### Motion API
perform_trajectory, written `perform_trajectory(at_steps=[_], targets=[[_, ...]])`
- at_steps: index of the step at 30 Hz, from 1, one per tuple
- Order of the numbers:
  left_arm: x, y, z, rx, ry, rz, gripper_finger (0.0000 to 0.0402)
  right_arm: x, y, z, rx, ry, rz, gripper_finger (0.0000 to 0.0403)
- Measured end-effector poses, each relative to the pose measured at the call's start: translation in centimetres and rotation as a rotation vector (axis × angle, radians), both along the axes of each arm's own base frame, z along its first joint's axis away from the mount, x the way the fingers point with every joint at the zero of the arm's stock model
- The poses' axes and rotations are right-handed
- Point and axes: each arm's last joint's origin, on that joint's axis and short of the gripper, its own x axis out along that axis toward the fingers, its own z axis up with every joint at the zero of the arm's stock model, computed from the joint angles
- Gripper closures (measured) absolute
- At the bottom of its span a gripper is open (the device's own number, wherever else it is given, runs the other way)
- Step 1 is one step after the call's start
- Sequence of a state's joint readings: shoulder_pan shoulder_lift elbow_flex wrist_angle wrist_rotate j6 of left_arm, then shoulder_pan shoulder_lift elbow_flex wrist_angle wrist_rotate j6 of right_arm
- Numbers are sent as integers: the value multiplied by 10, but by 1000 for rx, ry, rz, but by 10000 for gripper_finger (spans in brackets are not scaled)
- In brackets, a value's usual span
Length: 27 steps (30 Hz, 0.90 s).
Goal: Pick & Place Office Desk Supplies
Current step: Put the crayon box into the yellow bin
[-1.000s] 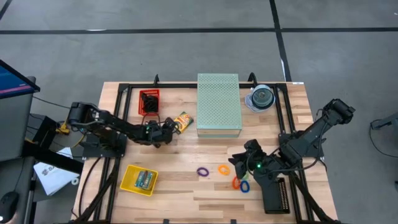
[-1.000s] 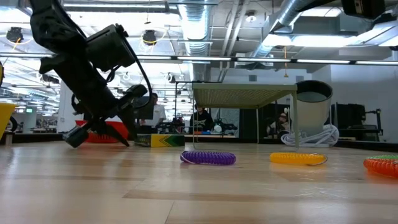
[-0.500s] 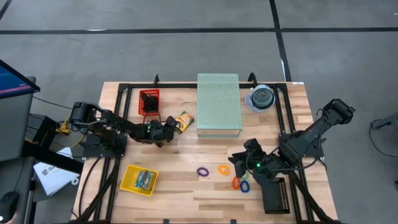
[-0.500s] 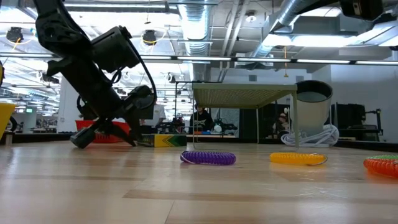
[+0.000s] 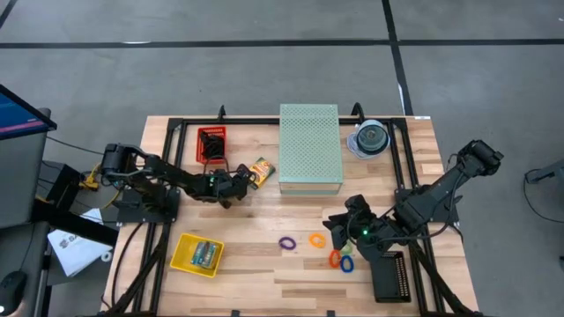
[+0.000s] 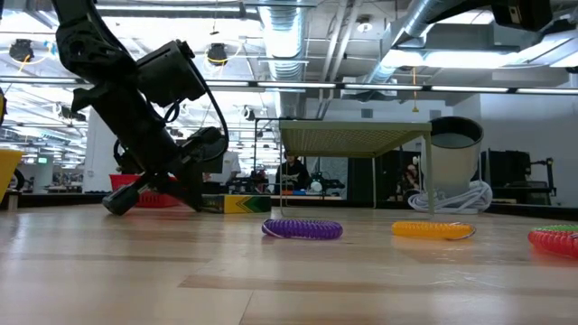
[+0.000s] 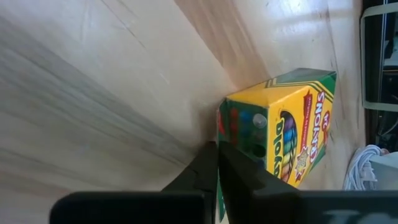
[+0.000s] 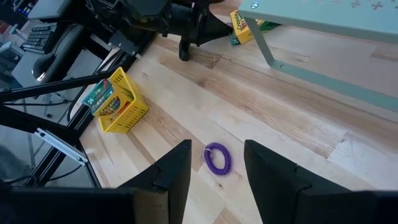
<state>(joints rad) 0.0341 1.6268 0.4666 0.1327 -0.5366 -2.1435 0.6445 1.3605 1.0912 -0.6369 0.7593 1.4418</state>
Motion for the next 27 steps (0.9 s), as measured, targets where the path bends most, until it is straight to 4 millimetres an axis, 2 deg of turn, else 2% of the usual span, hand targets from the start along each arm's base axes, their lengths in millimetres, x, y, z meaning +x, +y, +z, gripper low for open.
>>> perform_trajectory(at_steps=[4, 9, 12, 17, 21, 27], targets=[[0, 0, 3, 18, -4, -19, 400, 0, 0, 0, 6, -2, -3, 257], [-7, -3, 21, 95, 12, -120, 401, 1, -1, 0, 2, -1, -6, 257], [-5, -8, 48, 148, -70, -219, 401, 2, -3, 0, -5, 1, -8, 257], [-19, -11, 88, 216, -151, -394, 401, 3, -5, 0, -13, 3, -12, 257], [-40, -12, 116, 272, -202, -483, 401, 3, -5, 0, -13, 3, -12, 257], [-76, -15, 163, 267, -126, -641, 401, 3, -5, 0, -18, 6, -11, 257]])
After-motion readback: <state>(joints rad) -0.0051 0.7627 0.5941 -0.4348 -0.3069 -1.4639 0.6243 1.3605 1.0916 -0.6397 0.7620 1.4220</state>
